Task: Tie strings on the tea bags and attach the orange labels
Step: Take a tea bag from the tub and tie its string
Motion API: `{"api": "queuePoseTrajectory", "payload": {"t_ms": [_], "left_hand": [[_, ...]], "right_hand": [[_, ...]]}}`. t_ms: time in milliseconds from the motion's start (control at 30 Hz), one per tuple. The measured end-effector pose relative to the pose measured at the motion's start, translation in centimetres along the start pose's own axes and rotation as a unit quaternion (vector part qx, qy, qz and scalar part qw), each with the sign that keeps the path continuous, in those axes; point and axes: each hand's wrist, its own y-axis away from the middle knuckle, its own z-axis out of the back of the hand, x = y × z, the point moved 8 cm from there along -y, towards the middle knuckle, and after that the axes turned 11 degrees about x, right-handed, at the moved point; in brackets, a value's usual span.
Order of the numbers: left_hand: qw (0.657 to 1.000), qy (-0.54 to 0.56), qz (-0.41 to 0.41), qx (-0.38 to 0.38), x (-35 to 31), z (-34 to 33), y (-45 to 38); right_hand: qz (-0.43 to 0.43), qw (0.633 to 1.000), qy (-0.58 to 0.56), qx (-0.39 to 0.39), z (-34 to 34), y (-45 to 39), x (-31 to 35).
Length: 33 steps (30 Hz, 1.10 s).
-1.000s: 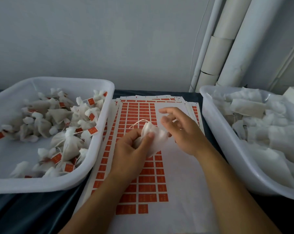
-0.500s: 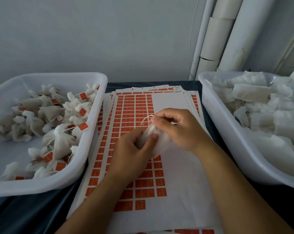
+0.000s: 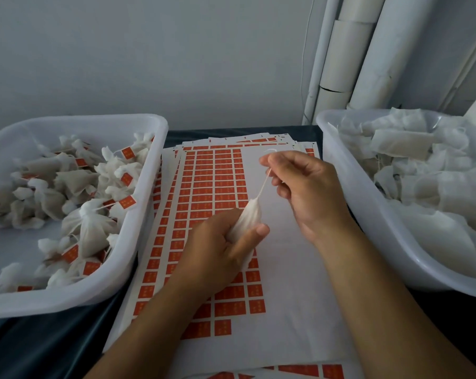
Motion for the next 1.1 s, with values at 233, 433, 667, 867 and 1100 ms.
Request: {"api": "queuePoseTrajectory", "payload": {"t_ms": [233, 433, 667, 867, 1100], "left_hand": [[0.995, -0.098, 0.003, 0.018, 0.3, -0.8, -0.1], [0.997, -0.082, 0.007, -0.005, 0.1, -0.1, 0.0], [0.986, 0.163, 0.014, -0.041, 0.0, 1.5, 0.2], [0.916, 0.357, 0.118, 0.138, 1.0, -1.9, 0.2], [0.883, 0.449, 0.128, 0.046, 2.4, -0.3, 0.0]], "right_hand": [[0.014, 0.996, 0.0, 0.086, -1.6, 0.3, 0.7], [0.016, 0.991, -0.07, 0.115, -2.1, 0.7, 1.2], [0.031, 0.992, -0.074, 0.094, -2.0, 1.0, 1.7], [0.044, 0.983, -0.063, 0.165, -3.7, 1.7, 2.0], [0.02, 0.957, 0.056, 0.285, -7.0, 2.8, 0.5]]}}
